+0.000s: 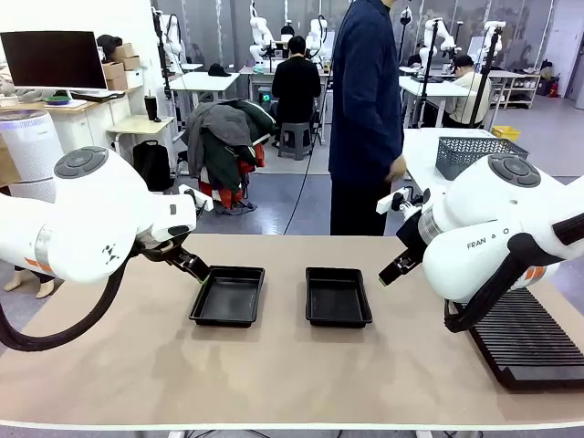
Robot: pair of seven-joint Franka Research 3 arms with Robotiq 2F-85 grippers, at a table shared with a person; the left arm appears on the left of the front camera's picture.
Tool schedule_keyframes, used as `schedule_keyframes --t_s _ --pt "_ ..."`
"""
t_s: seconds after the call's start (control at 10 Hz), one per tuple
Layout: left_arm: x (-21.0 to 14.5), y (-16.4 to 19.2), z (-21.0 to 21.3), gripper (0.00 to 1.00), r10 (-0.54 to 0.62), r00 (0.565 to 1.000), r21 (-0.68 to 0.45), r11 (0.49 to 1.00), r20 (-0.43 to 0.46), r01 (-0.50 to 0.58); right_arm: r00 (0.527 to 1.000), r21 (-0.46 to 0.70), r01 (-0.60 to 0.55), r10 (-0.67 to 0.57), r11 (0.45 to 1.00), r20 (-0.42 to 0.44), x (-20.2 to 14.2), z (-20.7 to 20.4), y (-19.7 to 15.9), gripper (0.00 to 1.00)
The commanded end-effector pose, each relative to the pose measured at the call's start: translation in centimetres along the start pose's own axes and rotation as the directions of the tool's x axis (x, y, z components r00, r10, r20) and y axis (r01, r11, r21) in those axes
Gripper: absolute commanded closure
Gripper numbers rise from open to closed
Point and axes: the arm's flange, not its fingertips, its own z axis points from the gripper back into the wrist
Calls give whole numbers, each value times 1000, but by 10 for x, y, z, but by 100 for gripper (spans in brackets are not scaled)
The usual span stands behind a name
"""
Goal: Inspect and transfer BCBs to ESD trays.
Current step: Pick up the Blank PCB from the PCB Rack and place it in the left ESD tray.
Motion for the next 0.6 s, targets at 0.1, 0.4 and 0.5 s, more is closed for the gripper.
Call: schedule_keyframes --t_s 0.1,0.4,0.5 --pt "0 0 0 0 0 1000 0 1000 0 0 1000 0 1 -1 1000 0 0 0 0 0" --pt "0 0 0 0 0 1000 0 1000 0 0 1000 0 0 0 1000 0 0 0 0 0" --pt "5 5 14 0 56 998 -12 998 0 -56 999 11 44 -44 999 18 9 21 -10 0"
